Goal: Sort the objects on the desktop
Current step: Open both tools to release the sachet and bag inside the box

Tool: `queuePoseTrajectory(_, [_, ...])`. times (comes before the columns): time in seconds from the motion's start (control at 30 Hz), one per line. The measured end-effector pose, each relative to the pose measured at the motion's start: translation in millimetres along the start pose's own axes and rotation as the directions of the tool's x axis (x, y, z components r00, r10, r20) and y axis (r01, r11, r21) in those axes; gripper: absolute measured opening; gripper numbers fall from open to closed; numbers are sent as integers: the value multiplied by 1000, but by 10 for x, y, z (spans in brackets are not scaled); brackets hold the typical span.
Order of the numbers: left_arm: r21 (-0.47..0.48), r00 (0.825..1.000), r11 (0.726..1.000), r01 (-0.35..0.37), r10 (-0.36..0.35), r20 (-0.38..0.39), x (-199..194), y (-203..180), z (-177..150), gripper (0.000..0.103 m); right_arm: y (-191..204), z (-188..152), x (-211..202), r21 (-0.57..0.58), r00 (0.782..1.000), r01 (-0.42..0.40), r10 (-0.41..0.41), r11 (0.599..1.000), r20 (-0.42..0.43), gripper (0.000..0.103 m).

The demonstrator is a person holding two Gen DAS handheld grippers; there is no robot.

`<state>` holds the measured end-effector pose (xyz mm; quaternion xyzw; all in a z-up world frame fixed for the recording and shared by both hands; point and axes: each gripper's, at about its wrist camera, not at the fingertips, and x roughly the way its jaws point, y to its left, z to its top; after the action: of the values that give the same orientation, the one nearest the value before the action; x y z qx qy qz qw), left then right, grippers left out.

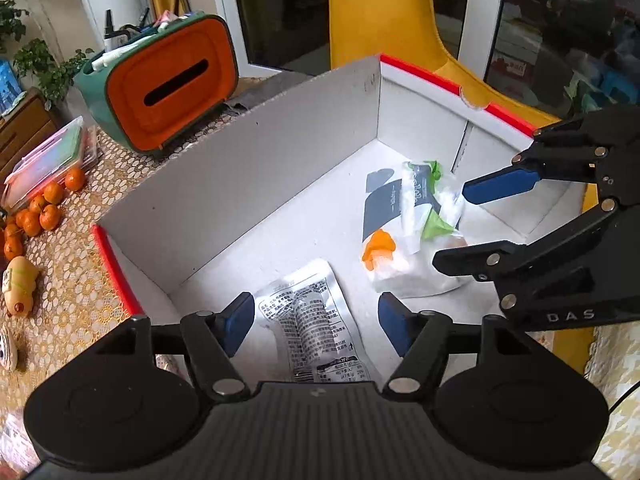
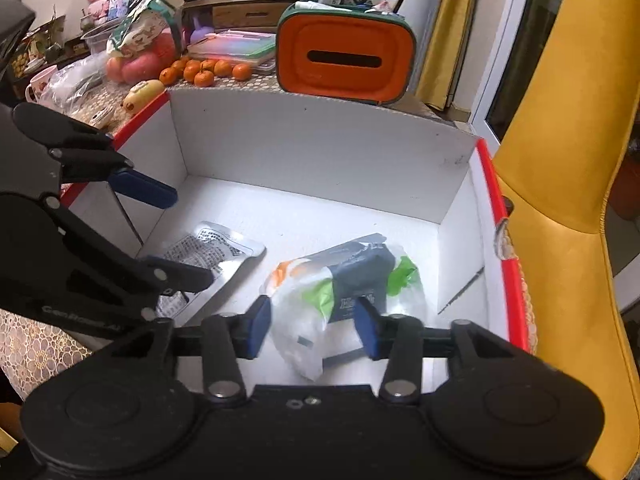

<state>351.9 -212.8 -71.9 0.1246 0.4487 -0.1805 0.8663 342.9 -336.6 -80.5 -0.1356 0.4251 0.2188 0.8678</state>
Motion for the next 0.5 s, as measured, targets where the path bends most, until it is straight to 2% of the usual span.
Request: queuePoseTrajectory(0.5, [-93,990,995,19,-6,143,-781,78,-323,67,183,-101,-531,27,995,-27,24,999,98,57])
